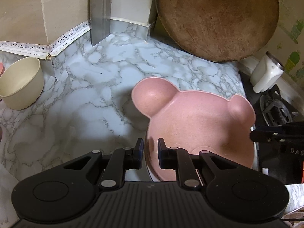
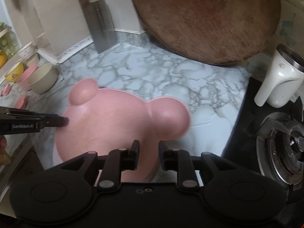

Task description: Organize plates and bowls

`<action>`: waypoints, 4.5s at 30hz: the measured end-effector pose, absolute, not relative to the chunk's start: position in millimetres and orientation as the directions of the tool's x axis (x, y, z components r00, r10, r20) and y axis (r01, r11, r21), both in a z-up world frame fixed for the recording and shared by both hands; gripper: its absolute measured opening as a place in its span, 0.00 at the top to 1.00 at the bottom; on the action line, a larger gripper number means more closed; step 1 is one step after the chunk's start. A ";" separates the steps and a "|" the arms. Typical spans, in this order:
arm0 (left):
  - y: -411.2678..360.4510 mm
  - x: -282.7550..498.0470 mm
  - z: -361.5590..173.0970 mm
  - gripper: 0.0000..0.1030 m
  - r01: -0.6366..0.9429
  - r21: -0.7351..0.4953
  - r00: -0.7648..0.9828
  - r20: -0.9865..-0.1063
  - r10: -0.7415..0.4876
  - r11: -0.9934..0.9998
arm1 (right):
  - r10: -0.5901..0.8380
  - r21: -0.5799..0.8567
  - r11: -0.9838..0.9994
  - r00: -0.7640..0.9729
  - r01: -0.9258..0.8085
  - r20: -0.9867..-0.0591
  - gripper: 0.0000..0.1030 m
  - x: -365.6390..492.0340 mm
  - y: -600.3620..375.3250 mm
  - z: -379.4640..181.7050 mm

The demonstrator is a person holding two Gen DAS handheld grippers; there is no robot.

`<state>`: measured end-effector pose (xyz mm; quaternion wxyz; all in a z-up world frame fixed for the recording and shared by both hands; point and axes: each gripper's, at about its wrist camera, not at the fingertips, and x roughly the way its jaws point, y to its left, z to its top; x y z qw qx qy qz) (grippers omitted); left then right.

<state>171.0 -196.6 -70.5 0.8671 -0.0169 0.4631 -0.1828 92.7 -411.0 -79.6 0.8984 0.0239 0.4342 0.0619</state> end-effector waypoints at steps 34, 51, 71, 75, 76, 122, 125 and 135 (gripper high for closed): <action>-94.4 120.2 -18.3 0.84 0.234 -0.207 0.672 -0.672 -0.312 0.950 | 0.271 0.084 0.953 0.694 -0.292 -0.668 0.37 92.2 -262.2 -36.4; 9.7 165.3 -9.8 0.23 0.044 -0.198 0.778 -0.608 -0.158 0.979 | 0.235 0.035 0.962 0.753 -0.271 -0.614 0.00 152.3 -181.2 -31.5; 61.3 268.8 -59.2 0.23 -0.050 -0.150 0.694 -0.716 -0.074 0.987 | 0.220 0.109 0.972 0.659 -0.207 -0.719 0.00 274.4 -122.2 -65.1; 62.0 280.3 -68.3 0.23 -0.055 -0.147 0.674 -0.735 -0.072 0.988 | 0.215 0.125 0.975 0.631 -0.185 -0.745 0.10 292.6 -120.2 -76.4; 61.8 281.9 -70.1 0.24 -0.058 -0.149 0.668 -0.740 -0.072 0.987 | 0.216 0.131 0.975 0.619 -0.180 -0.755 0.12 296.4 -120.1 -79.4; 31.9 235.4 -51.7 0.88 -0.030 -0.221 0.571 -0.804 -0.165 0.975 | 0.280 0.206 0.958 0.490 -0.199 -0.826 0.84 241.8 -134.3 -78.2; 28.3 224.2 -56.2 0.88 -0.038 -0.219 0.559 -0.813 -0.161 0.975 | 0.285 0.206 0.956 0.484 -0.210 -0.827 0.84 230.0 -137.2 -79.6; 15.9 198.3 -62.9 0.88 -0.038 -0.214 0.547 -0.822 -0.159 0.976 | 0.292 0.215 0.953 0.466 -0.213 -0.835 0.84 205.1 -147.9 -85.4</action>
